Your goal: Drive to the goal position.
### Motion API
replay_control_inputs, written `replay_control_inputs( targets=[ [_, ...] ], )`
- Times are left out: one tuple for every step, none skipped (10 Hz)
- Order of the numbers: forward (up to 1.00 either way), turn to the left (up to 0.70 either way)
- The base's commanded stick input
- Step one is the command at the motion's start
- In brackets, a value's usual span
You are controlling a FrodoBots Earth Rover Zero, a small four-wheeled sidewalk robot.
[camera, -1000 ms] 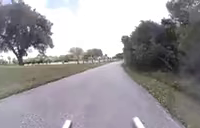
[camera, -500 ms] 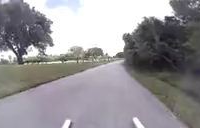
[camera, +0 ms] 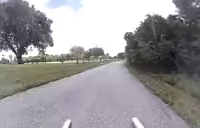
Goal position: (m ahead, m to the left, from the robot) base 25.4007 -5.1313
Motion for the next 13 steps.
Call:
replay_control_inputs(
  targets=[
    [0.7, 0.01],
    [0.7, 0.01],
    [0.7, 0.01],
    [0.7, 0.01],
    [0.7, 0.01],
    [0.7, 0.01],
    [0.7, 0.01],
    [0.7, 0.01],
    [0.7, 0.01],
    [0.7, -0.04],
    [0.7, -0.29],
    [0.7, -0.34],
    [0.7, -0.34]
  ],
)
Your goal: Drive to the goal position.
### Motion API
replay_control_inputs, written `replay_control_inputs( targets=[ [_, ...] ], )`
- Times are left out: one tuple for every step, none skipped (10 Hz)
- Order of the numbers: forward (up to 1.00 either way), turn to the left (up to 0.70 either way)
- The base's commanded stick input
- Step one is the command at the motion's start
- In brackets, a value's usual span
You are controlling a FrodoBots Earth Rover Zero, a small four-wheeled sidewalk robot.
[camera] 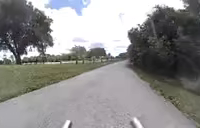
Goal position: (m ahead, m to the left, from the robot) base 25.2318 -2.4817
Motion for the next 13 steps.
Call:
replay_control_inputs(
  targets=[
    [0.7, -0.11],
    [0.7, 0.01],
    [0.7, 0.01],
    [0.7, 0.01],
    [0.7, 0.01],
    [0.7, 0.01],
    [0.7, 0.01],
    [0.7, 0.01],
    [0.7, 0.01],
    [0.7, 0.01],
    [0.7, 0.01],
    [0.7, 0.01],
    [0.7, 0.01]
  ],
)
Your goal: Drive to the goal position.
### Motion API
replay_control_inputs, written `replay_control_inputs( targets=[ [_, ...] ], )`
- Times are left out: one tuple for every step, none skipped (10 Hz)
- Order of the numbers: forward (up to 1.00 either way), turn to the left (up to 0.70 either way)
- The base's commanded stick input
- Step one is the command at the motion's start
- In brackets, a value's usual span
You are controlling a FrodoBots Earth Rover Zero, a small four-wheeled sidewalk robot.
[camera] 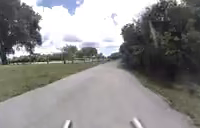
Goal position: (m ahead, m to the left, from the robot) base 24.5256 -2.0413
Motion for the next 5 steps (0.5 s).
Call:
replay_control_inputs(
  targets=[
    [0.7, 0.01],
    [0.7, 0.01],
    [0.7, 0.01],
    [0.7, 0.01],
    [0.7, 0.01]
  ],
)
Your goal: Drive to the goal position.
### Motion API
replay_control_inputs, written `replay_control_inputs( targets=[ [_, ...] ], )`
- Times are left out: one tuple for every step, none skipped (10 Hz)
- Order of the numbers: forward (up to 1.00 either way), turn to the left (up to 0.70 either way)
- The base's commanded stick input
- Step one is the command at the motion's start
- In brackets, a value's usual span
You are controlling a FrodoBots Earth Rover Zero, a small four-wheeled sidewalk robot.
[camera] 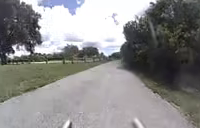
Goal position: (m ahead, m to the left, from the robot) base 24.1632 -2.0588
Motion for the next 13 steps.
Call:
replay_control_inputs(
  targets=[
    [0.7, 0.01],
    [0.7, 0.01],
    [0.7, 0.01],
    [0.7, 0.01],
    [0.7, 0.01],
    [0.7, 0.01],
    [0.7, 0.01],
    [0.7, 0.01],
    [0.7, 0.01],
    [0.7, 0.01],
    [0.7, 0.01],
    [0.7, 0.01],
    [0.7, 0.01]
  ],
)
